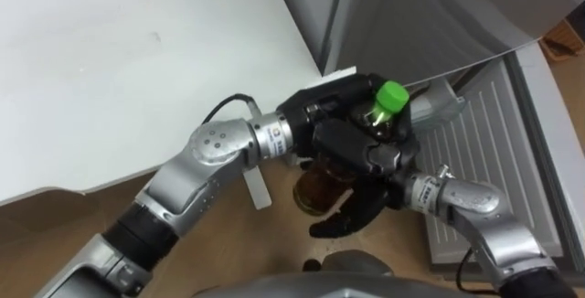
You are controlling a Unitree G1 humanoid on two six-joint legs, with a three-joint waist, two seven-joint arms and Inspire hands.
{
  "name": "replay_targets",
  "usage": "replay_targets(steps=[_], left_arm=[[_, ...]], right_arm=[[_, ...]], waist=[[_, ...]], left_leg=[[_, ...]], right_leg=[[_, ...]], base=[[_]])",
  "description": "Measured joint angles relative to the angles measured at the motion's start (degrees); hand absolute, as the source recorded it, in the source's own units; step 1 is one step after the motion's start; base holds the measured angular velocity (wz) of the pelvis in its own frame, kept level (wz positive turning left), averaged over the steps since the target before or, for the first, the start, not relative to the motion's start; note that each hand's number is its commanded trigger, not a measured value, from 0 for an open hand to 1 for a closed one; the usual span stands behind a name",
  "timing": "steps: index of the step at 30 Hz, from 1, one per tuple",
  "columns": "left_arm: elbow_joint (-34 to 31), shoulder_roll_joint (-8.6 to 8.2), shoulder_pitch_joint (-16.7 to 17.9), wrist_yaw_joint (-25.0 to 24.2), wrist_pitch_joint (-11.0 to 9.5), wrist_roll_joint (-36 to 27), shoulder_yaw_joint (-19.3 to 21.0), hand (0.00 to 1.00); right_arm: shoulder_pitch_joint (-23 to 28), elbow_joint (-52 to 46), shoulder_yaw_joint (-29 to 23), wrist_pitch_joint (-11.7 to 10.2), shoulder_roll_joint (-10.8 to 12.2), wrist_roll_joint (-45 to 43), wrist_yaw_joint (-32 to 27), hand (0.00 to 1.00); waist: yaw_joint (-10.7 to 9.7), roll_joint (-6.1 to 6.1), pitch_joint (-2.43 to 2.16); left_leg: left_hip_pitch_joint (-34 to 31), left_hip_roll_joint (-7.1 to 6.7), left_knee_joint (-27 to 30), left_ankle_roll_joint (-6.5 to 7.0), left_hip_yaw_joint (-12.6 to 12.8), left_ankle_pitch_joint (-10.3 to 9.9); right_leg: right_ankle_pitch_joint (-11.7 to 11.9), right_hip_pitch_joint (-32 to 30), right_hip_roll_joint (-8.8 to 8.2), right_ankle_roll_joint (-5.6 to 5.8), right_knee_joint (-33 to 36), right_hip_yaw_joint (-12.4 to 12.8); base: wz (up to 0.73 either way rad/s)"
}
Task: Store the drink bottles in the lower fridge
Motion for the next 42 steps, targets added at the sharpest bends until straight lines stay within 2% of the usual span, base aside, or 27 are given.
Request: replay_targets(steps=[8,17,21,26,30,31,32,34,38,42], left_arm=[[-0.02,0.59,0.03,-0.48,-1.07,0.01,-1.02,1.0],[0.13,1.37,0.05,-0.48,-4.26,-0.22,-2.35,1.0],[0.24,1.72,0.05,-0.48,-5.88,-0.2,-3.13,1.0],[0.65,1.74,0.05,-0.49,-6.74,0.09,-3.17,1.0],[0.36,1.68,0.05,-0.46,-7.73,-0.18,-3.17,1.0],[0.29,1.67,0.05,-0.45,-7.97,-0.17,-3.05,1.0],[0.29,1.64,0.05,-0.44,-8.08,-0.15,-2.96,1.0],[0.31,1.58,0.05,-0.36,-8.1,-0.13,-2.49,1.0],[0.31,1.58,0.04,-0.22,-8.09,-0.18,-1.31,1.0],[0.31,1.41,0.04,0.27,-7.95,-0.88,-0.59,1.0]], right_arm=[[0.02,0.01,0.66,0.04,-1.13,1.35,0.96,0.0],[0.02,0.02,1.73,0.04,-2.34,5.27,0.93,0.0],[0.02,0.01,2.99,0.03,-3.56,8.23,0.53,0.0],[0.02,0.2,3.1,0.03,-2.54,8.67,0.37,0.0],[0.69,0.55,3.4,0.82,-2.38,16.12,-0.06,0.0],[0.75,1.1,3.56,0.82,-2.08,18.57,-0.23,0.03],[0.75,1.49,3.66,0.82,-1.85,19.9,-0.32,0.55],[0.75,2.11,3.88,0.82,-0.89,22.8,-1.17,1.0],[0.72,2.11,5.29,0.58,0.08,26.13,-4.14,1.0],[0.73,2.72,6.32,-1.54,0.36,27.87,-5.41,1.0]], waist=[[1.33,0.05,-0.03],[1.33,0.67,-0.01],[1.64,0.77,0.01],[1.79,0.99,0.14],[2.59,1.78,0.02],[2.69,1.97,0.02],[2.76,2.01,0.0],[2.89,2.02,0.0],[3.5,1.92,0.01],[3.87,1.74,0.0]], left_leg=[[0.14,0.2,0.02,0.0,-0.07,0.0],[0.29,0.61,0.03,-0.02,-0.06,-0.01],[0.24,0.56,0.38,-0.01,-0.11,-0.01],[-0.69,0.69,1.73,0.27,-0.4,-0.21],[-1.1,0.68,1.73,0.3,-0.52,-0.23],[-1.17,0.68,1.72,0.3,-0.52,-0.23],[-1.28,0.68,1.72,0.3,-0.52,-0.23],[-1.75,0.68,1.84,0.3,-0.56,-0.22],[-2.08,0.53,1.84,0.3,-0.52,-0.22],[-2.24,0.55,1.76,0.3,-0.67,-0.22]], right_leg=[[0.09,0.19,0.25,-0.15,0.01,0.29],[0.34,0.45,0.43,-0.53,0.26,-0.46],[0.33,0.2,0.32,-0.52,1.02,-0.47],[0.32,-0.12,0.25,-0.49,0.98,-0.8],[0.38,-0.61,0.19,-0.55,1.11,-1.02],[0.38,-0.69,0.17,-0.55,1.14,-1.07],[0.38,-0.76,0.17,-0.55,1.23,-1.06],[0.38,-1.1,0.14,-0.55,1.53,-1.02],[0.32,-1.81,0.02,-0.47,1.86,-0.88],[0.32,-1.7,0.08,-0.46,1.22,-0.95]], base=[[-0.02],[0.01],[0.0],[0.03],[0.01],[0.0],[0.0],[0.0],[-0.01],[0.0]])
